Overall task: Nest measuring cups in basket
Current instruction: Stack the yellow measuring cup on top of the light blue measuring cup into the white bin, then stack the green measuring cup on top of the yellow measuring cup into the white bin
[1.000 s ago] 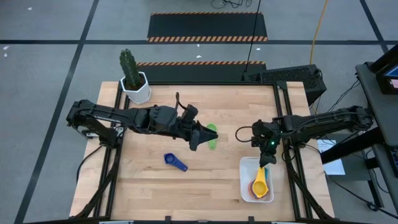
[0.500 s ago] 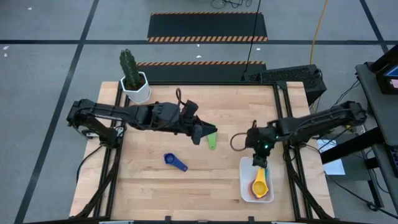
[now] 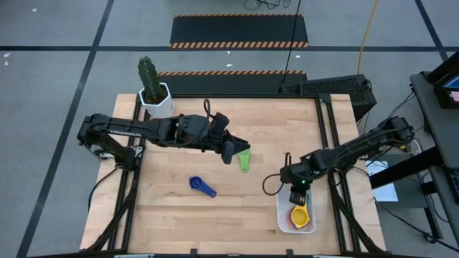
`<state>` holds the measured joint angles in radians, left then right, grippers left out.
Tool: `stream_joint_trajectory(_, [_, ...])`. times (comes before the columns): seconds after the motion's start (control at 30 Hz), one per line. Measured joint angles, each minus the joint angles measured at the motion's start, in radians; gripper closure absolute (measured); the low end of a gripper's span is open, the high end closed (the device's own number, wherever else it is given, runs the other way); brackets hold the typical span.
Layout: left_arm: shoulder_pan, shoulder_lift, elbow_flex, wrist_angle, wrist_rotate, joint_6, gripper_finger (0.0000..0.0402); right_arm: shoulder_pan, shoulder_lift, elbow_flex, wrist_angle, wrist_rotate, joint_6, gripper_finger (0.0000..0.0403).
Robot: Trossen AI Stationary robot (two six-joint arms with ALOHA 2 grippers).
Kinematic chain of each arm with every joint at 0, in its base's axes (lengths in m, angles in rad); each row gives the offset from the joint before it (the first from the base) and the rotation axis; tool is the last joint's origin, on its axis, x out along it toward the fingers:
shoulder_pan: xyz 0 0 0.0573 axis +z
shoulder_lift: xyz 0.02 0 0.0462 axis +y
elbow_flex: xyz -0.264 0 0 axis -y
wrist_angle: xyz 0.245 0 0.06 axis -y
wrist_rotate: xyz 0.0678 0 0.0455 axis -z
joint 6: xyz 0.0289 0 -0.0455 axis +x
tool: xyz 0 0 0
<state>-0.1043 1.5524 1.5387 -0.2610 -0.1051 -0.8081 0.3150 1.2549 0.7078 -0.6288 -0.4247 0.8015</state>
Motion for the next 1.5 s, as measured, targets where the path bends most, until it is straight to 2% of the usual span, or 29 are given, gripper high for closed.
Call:
stream_joint_trajectory(0.43, [0.000,0.000,0.000,-0.019,0.033,0.020,0.0284,0.028,-0.015,0.000,-0.033,-0.022,0.071,0.0403])
stream_joint_trajectory(0.87, [0.012,0.023,-0.002,-0.300,-0.006,-0.090,0.0284,0.027,-0.261,0.000,-0.027,0.009,0.196,0.0403])
stream_joint_trajectory(1.03, [0.036,0.108,-0.003,-0.389,-0.018,-0.255,0.0284,0.025,-0.376,0.000,-0.031,0.010,0.215,0.0403])
stream_joint_trajectory(1.3, [0.077,0.256,-0.002,-0.313,0.087,-0.377,0.0281,0.006,-0.500,0.000,-0.088,0.007,0.202,0.0403])
stream_joint_trajectory(1.4, [0.087,0.304,-0.001,-0.260,0.088,-0.393,0.0259,-0.002,-0.522,0.000,-0.102,0.005,0.173,0.0403])
stream_joint_trajectory(1.5, [0.095,0.351,0.000,-0.257,0.089,-0.437,0.0216,-0.009,-0.542,0.000,-0.116,0.005,0.137,0.0403])
